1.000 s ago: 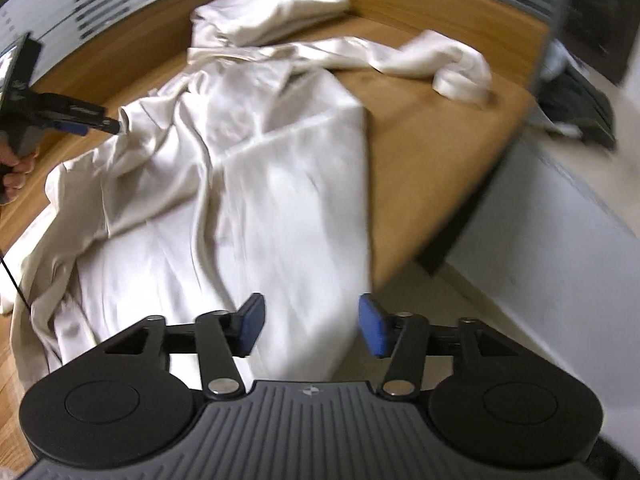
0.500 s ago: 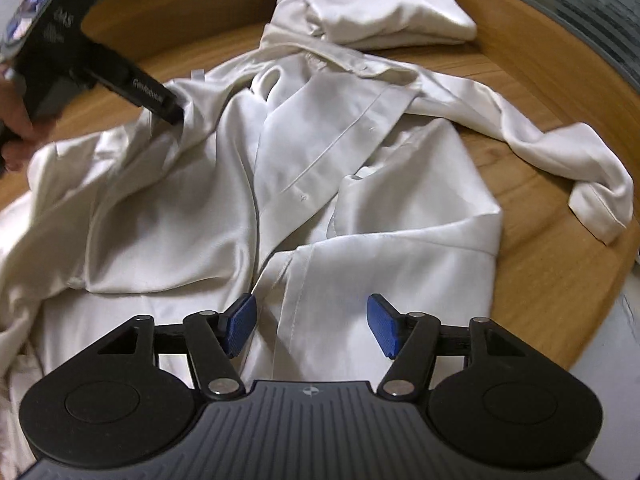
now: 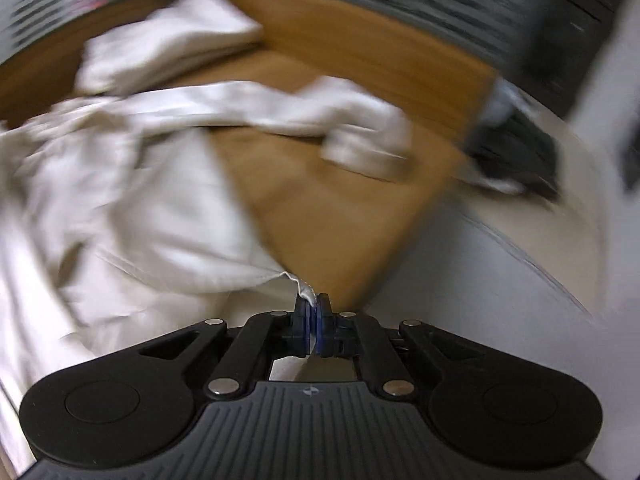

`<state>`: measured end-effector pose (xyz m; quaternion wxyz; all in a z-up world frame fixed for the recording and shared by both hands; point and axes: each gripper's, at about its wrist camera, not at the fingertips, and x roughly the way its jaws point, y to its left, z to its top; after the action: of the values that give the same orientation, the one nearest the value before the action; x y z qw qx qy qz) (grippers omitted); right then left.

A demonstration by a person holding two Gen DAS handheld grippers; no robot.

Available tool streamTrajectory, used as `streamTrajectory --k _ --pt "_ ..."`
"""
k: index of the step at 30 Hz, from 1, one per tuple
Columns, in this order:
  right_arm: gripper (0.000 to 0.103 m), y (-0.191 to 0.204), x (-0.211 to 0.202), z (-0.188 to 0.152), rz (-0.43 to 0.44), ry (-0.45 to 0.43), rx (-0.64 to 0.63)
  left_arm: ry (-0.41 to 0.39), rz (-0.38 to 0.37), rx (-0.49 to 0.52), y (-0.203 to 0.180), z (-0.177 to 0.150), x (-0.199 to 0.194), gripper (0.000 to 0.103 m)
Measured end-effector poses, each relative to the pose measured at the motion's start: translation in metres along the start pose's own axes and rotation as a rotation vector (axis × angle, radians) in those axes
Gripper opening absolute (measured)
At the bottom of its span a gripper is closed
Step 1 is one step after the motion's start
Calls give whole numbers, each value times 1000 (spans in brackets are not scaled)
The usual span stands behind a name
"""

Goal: Fold clothes
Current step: 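Grasp the shirt front with the left gripper and pull it flat while the right gripper releases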

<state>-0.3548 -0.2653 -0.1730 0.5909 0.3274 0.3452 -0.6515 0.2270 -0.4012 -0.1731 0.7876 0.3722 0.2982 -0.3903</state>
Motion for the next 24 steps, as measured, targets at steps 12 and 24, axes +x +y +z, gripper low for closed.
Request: streamTrajectory --k 12,24 --pt "37 -36 2 -24 -37 -2 205 -19 -97 -20 22 -4 -26 47" --pt "38 4 -65 -62 133 -66 115 -16 -297 87 10 -55 -90 51"
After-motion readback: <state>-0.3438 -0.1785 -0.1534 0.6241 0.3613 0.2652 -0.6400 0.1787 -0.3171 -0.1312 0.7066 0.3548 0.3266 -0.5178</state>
